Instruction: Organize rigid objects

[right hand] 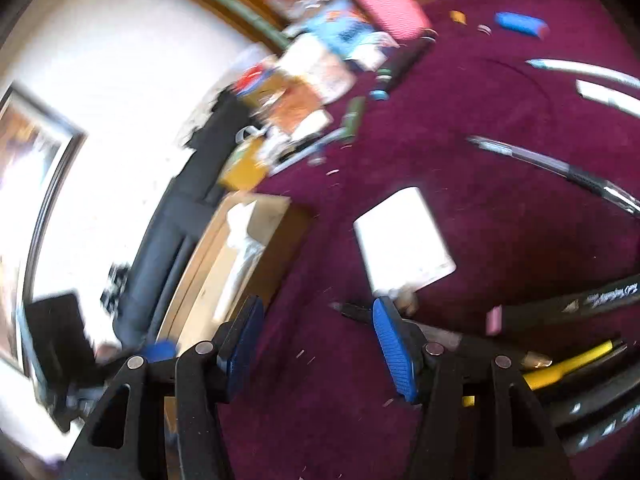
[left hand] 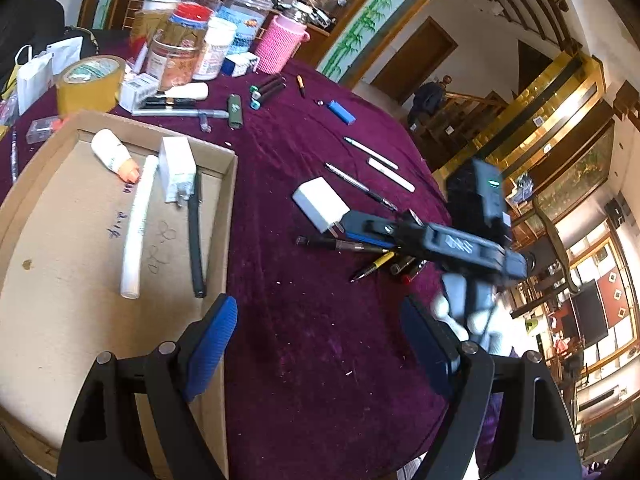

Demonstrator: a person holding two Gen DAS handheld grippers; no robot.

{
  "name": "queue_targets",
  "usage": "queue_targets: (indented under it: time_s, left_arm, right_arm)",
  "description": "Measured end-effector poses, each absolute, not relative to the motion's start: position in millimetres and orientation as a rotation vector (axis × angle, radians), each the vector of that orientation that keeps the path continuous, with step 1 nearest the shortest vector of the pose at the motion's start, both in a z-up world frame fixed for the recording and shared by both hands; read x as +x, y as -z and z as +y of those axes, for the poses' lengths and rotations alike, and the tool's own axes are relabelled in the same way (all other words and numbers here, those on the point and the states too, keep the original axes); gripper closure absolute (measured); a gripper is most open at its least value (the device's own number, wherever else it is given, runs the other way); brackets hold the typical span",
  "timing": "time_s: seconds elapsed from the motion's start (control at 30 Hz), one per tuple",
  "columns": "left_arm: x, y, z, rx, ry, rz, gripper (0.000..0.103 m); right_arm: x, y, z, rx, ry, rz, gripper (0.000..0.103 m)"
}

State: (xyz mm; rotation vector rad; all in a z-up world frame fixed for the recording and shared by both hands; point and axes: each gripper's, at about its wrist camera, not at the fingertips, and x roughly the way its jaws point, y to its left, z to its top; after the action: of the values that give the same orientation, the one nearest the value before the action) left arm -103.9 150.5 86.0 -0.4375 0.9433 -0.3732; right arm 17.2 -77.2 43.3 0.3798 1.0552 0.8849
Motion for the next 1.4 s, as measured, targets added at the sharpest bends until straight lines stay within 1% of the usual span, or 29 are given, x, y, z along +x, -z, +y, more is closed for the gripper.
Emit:
queue_targets:
  time_s: [0.13,0.2,0.33,0.43,0.53,0.73,0.8,0.83,1.0,1.17,1.2,1.23,1.27,1.3,1.33,1.4]
  left_arm:
    - [-92.9,-84.4,129.0,-0.371,0.36,0.965,0.02]
    - [-85.7,-85.5,115.2,-0.331,0.359,0.963,0.02]
    - [-59.7,-86.4,84.9,-0.263,0.332,0.973,0.02]
    - [-24.5,-76.2,73.2,-0.329,0.295,1.011,0.02]
    - [6.1,-61.5,64.4,-0.361,0.245,1.056,0.021]
    - [49.8,-32.4,46.2,-0.246,0.052,1.116,0.021]
    - [61.6,-22.5,44.0,-0.262,0.04,1.146,0.016]
    - [66.9,-17.7,42.3,-0.267,0.038,1.166,0.016]
    - [80.7,-12.3,22.6,-0.185,0.019,1.171,0.003]
    - [79.0,-9.1,10.6,-0.095,0.004,1.135,0.001]
    - [77.1,-9.4,10.6,-0.08,0.015,1.126,0.003]
    - [75.0,-10.1,11.0,-0.069,0.021,1.115,0.007]
    - [70.6,-11.8,12.6,-0.047,0.016,1.097,0.021]
    - [67.6,-12.5,13.1,-0.025,0.016,1.085,0.032]
    - [62.5,-14.1,16.2,-0.014,0.046,1.076,0.034]
    - [56.3,-15.4,20.8,-0.009,0.086,1.082,0.034]
  right_arm:
    - [5.9,-50.5,-111.6,0.407,-0.749,0.921,0.041]
    - [8.0,-44.2,-134.9,0.482,-0.697,0.887,0.041]
    - [16.2,-29.2,-174.3,0.655,-0.602,0.874,0.04]
    - [18.2,-28.1,-191.2,0.737,-0.572,0.846,0.034]
    - [16.6,-30.9,-196.3,0.76,-0.563,0.831,0.033]
    - [15.7,-33.9,-194.6,0.772,-0.584,0.837,0.033]
    - [16.3,-32.3,-196.3,0.79,-0.591,0.836,0.032]
    - [16.0,-32.4,-197.2,0.8,-0.595,0.835,0.031]
    - [15.2,-32.9,-199.1,0.822,-0.596,0.832,0.029]
    - [16.4,-30.2,-199.0,0.846,-0.597,0.84,0.028]
    - [17.3,-29.1,-199.8,0.852,-0.595,0.844,0.028]
    - [18.1,-27.5,-200.5,0.859,-0.589,0.85,0.028]
    - [18.8,-25.6,-201.3,0.868,-0.583,0.858,0.028]
    - [19.3,-23.9,-202.3,0.876,-0.579,0.864,0.028]
    - [19.2,-23.6,-203.6,0.884,-0.58,0.861,0.028]
    - [18.6,-23.8,-204.8,0.886,-0.574,0.857,0.028]
